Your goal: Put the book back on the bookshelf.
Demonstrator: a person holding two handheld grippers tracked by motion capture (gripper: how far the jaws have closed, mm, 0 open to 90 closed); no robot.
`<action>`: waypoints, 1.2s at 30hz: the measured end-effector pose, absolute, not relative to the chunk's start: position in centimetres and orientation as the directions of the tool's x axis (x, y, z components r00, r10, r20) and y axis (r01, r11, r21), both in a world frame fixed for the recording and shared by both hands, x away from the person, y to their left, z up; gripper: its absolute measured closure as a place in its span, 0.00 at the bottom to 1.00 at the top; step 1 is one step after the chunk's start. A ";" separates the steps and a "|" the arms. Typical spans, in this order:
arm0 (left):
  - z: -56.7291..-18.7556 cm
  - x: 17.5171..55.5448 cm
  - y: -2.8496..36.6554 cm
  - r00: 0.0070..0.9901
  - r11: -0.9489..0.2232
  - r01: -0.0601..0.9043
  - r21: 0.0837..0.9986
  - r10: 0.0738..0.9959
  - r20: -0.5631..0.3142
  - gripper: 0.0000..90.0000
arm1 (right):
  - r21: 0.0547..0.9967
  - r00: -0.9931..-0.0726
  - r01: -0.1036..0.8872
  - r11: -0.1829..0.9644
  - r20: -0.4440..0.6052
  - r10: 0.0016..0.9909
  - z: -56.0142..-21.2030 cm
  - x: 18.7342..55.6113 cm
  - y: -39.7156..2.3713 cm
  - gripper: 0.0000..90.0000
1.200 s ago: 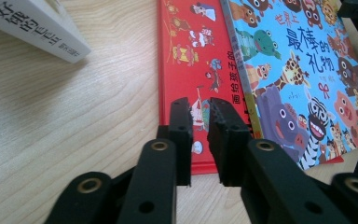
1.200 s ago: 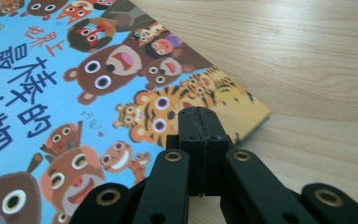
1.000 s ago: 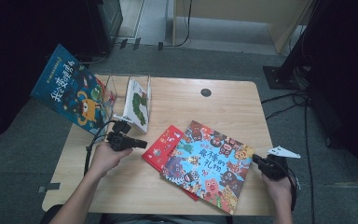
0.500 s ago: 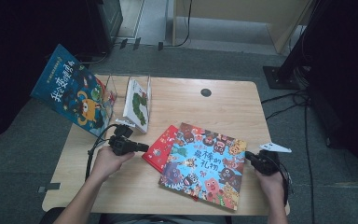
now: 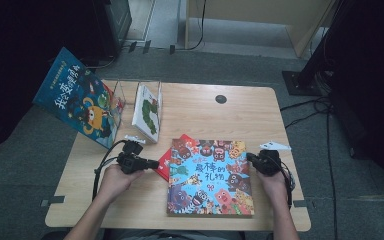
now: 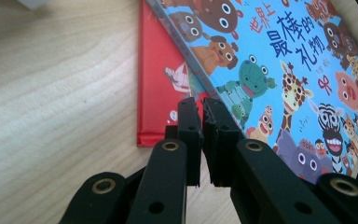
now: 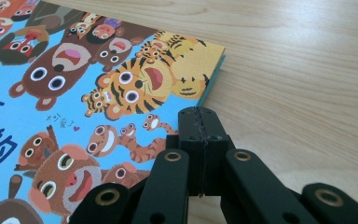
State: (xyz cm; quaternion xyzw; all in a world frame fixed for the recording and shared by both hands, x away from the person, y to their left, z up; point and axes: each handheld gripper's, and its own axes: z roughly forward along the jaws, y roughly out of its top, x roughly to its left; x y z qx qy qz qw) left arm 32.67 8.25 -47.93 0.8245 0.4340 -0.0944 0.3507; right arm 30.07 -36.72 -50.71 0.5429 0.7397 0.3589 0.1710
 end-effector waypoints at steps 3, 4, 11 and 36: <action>-48.3 32.2 7.9 0.607 -0.383 0.783 0.490 0.646 -0.463 0.96 | 0.718 -0.357 0.680 0.146 0.150 0.922 -50.8 30.5 -36.4 1.00; -48.5 32.0 7.6 0.608 -0.388 0.782 0.488 0.647 -0.460 0.96 | 0.720 -0.360 0.678 0.146 0.152 0.920 -50.8 30.7 -36.3 1.00; -49.4 30.8 6.4 0.621 -0.419 0.774 0.475 0.647 -0.442 0.96 | 0.710 -0.376 0.684 0.167 0.147 0.915 -50.7 31.9 -35.0 1.00; -49.5 28.3 7.5 0.573 -0.354 0.804 0.477 0.673 -0.467 0.98 | 0.685 -0.418 0.691 0.232 0.117 0.901 -50.5 36.2 -31.4 1.00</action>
